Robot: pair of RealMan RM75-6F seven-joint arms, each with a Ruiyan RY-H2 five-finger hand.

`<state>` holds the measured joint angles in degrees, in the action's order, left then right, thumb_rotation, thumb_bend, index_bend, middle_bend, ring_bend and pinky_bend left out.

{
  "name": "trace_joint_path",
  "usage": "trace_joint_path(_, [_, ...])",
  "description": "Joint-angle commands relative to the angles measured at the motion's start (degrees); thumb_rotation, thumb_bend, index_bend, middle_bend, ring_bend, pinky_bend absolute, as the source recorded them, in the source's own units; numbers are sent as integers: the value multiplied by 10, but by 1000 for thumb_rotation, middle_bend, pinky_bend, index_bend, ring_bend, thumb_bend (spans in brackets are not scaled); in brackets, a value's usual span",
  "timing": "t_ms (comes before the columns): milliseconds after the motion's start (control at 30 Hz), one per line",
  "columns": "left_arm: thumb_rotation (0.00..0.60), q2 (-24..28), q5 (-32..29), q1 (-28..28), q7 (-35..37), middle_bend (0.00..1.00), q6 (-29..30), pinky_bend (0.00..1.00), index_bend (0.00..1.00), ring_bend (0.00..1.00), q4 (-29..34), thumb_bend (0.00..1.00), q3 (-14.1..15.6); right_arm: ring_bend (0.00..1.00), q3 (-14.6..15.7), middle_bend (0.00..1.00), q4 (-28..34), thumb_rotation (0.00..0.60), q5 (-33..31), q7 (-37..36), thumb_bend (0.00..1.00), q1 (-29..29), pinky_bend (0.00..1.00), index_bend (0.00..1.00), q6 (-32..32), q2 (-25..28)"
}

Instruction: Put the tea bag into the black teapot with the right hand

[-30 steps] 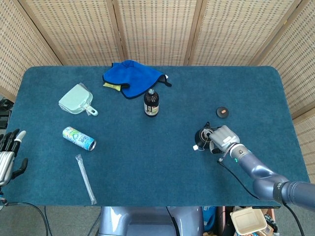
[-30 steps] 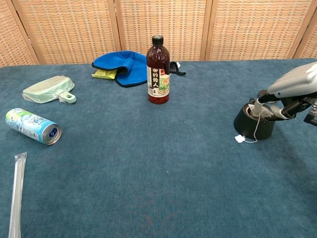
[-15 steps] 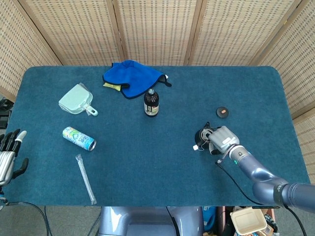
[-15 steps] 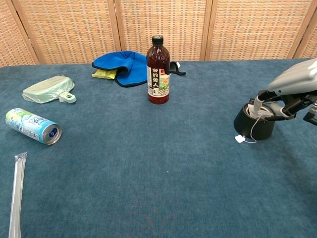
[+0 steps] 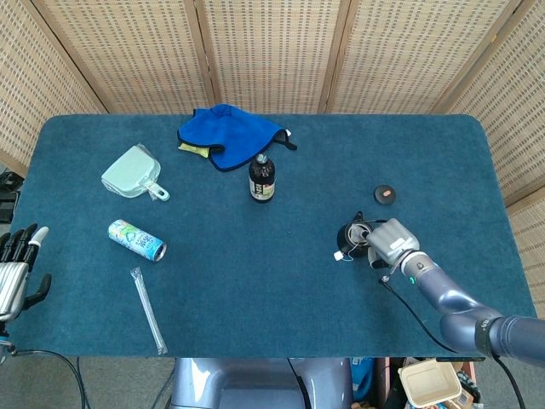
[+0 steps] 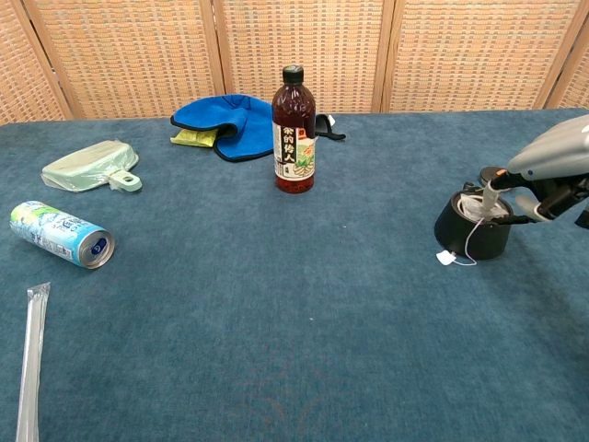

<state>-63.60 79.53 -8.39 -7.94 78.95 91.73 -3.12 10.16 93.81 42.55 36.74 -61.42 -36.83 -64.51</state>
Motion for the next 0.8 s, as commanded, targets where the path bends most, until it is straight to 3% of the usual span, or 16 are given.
trace_joint_path(33, [600, 1, 1, 0, 1, 0, -1, 0, 0, 0, 1, 476, 0, 996, 3, 1000, -4, 181, 0, -1, 908, -2, 1000, 189, 4, -6])
trace_joint_path(567, [600, -2, -2, 0, 5, 0, -4, 0, 0, 0, -4, 477, 2, 996, 18, 1000, -19, 225, -14, 10, 908, -17, 1000, 189, 4, -26])
trace_joint_path(800, [600, -4, -2, -1, 7, 0, -4, 0, 0, 0, -6, 477, 1, 996, 11, 1000, 12, 238, -9, 4, 908, -15, 1000, 189, -29, 0])
